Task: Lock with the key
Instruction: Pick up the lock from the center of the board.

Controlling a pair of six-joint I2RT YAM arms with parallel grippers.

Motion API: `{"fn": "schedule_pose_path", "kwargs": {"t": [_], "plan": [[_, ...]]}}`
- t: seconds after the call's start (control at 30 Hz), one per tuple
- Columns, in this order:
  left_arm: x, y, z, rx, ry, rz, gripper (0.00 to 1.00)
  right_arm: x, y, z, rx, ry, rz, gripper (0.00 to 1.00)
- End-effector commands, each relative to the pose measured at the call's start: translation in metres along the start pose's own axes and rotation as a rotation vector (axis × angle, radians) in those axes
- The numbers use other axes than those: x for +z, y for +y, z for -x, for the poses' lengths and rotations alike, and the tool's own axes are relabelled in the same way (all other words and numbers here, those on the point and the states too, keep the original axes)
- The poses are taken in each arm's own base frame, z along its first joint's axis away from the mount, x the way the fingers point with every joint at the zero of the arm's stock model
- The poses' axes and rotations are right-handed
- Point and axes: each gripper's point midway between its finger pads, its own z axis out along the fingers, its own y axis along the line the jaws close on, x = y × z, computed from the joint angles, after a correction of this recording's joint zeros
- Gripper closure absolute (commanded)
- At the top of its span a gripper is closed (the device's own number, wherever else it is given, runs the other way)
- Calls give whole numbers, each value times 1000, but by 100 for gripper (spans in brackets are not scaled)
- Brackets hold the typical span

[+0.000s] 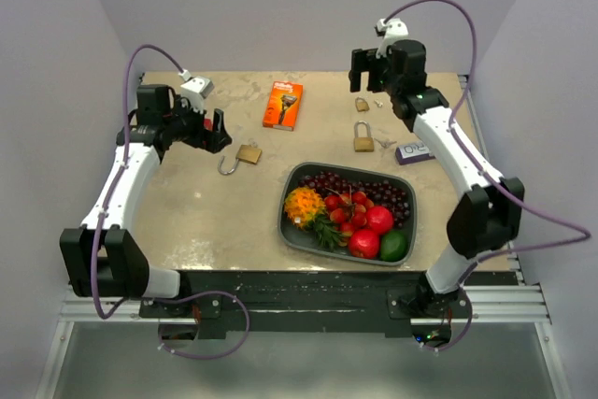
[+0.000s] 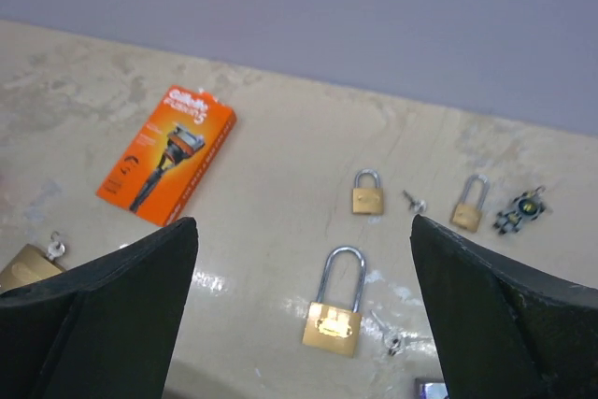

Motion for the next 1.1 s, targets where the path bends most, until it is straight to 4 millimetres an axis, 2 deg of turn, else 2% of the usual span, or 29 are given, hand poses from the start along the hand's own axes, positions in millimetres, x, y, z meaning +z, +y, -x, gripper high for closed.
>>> {"fn": "schedule_pose_path", "kwargs": {"t": [0.0, 0.03, 0.07, 0.1, 0.13, 0.17, 0.2, 0.23, 0.27, 0.3, 0.33, 0.37, 0.4, 0.53, 0.67, 0.7, 0.8, 1.07], "plan": [[23, 10, -5, -49, 21, 103, 1, -32, 0, 28, -118, -147, 24, 1], [31, 13, -8, -57, 27, 128, 1, -46, -1, 39, -123, -189, 24, 1], [39, 8, -11, -60, 44, 128, 1, -50, -1, 37, -154, -190, 28, 1], [46, 8, -15, -80, 56, 142, 1, -51, 2, 27, -180, -173, 52, 1], [58, 13, -21, -110, 73, 164, 1, -56, 3, 25, -196, -166, 62, 1], [66, 9, -23, -114, 81, 173, 1, -58, 8, 21, -219, -154, 99, 1], [74, 8, -24, -142, 80, 180, 1, -58, 8, 18, -219, -139, 100, 1], [86, 9, -32, -160, 110, 184, 1, -59, 8, 9, -215, -96, 106, 1], [93, 7, -28, -154, 111, 195, 1, -59, 13, 4, -219, -74, 135, 1], [103, 8, -36, -162, 137, 203, 1, -60, 15, 3, -231, -62, 149, 1], [109, 12, -35, -152, 134, 236, 1, -60, 15, -3, -235, -38, 157, 1], [116, 8, -37, -142, 143, 238, 1, -60, 15, -6, -237, -32, 160, 1], [125, 8, -45, -150, 168, 244, 1, -59, 15, -11, -234, -21, 159, 1], [146, 4, -48, -123, 183, 263, 1, -61, 14, -14, -226, -20, 158, 1], [161, 3, -54, -107, 192, 281, 1, -62, 16, -15, -232, -21, 164, 1], [165, 7, -60, -101, 210, 313, 1, -61, 15, -16, -232, -18, 163, 1], [170, 8, -67, -74, 225, 363, 1, -61, 14, -14, -235, -23, 159, 1], [172, 14, -86, -78, 256, 422, 2, -61, 16, -12, -223, -24, 165, 1]]}}
